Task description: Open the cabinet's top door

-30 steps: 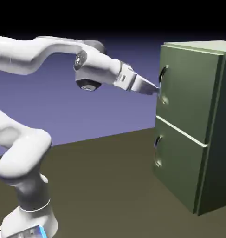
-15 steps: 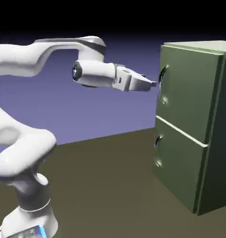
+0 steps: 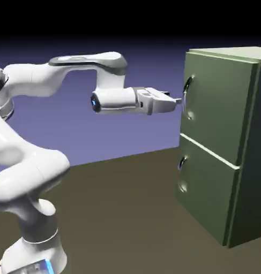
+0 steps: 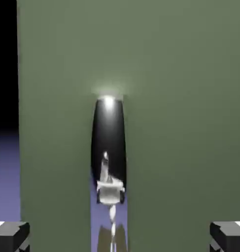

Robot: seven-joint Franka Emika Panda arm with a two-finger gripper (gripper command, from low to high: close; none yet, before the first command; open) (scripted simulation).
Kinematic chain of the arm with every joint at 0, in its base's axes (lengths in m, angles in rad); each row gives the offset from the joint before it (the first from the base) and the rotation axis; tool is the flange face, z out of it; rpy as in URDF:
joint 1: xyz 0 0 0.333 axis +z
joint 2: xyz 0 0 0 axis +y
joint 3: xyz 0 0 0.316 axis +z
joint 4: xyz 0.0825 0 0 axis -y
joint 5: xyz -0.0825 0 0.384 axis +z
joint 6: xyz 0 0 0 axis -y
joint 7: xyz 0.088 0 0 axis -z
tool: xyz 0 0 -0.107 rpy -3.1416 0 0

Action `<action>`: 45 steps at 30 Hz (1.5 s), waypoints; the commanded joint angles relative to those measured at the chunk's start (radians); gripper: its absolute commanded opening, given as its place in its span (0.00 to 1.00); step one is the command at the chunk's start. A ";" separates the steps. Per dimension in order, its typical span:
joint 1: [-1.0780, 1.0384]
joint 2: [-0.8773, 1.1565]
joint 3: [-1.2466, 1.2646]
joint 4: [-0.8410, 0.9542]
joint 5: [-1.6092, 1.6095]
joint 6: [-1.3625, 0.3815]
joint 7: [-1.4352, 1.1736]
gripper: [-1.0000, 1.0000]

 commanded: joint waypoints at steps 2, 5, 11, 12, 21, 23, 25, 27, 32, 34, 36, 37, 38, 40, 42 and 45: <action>-0.038 0.010 0.021 0.029 0.005 -0.005 -0.002 0.50; -0.143 0.039 0.078 0.109 0.017 -0.020 -0.006 0.50; -0.072 0.076 0.017 0.031 -0.036 -0.122 -0.021 0.00; -0.048 0.103 -0.001 0.023 -0.023 -0.125 -0.065 0.00; 0.178 0.282 -0.192 -0.041 -0.008 -0.145 -0.314 0.00; 0.243 0.330 -0.250 -0.043 0.017 -0.136 -0.399 0.00; 0.303 0.377 -0.304 -0.038 0.048 -0.120 -0.486 0.00; 0.375 0.409 -0.371 -0.047 0.049 -0.117 -0.540 0.00; 0.528 0.373 -0.535 -0.151 -0.143 -0.194 -0.436 0.00; 0.575 0.349 -0.595 -0.194 -0.230 -0.233 -0.384 0.00; 0.613 0.323 -0.654 -0.236 -0.317 -0.274 -0.336 0.00; 0.630 0.309 -0.683 -0.256 -0.361 -0.296 -0.312 0.00; 0.644 0.296 -0.711 -0.275 -0.404 -0.318 -0.290 0.00; 0.667 0.270 -0.767 -0.310 -0.491 -0.365 -0.248 0.00; 0.684 0.245 -0.823 -0.343 -0.578 -0.416 -0.209 0.00; 0.695 0.213 -0.906 -0.383 -0.709 -0.498 -0.158 0.00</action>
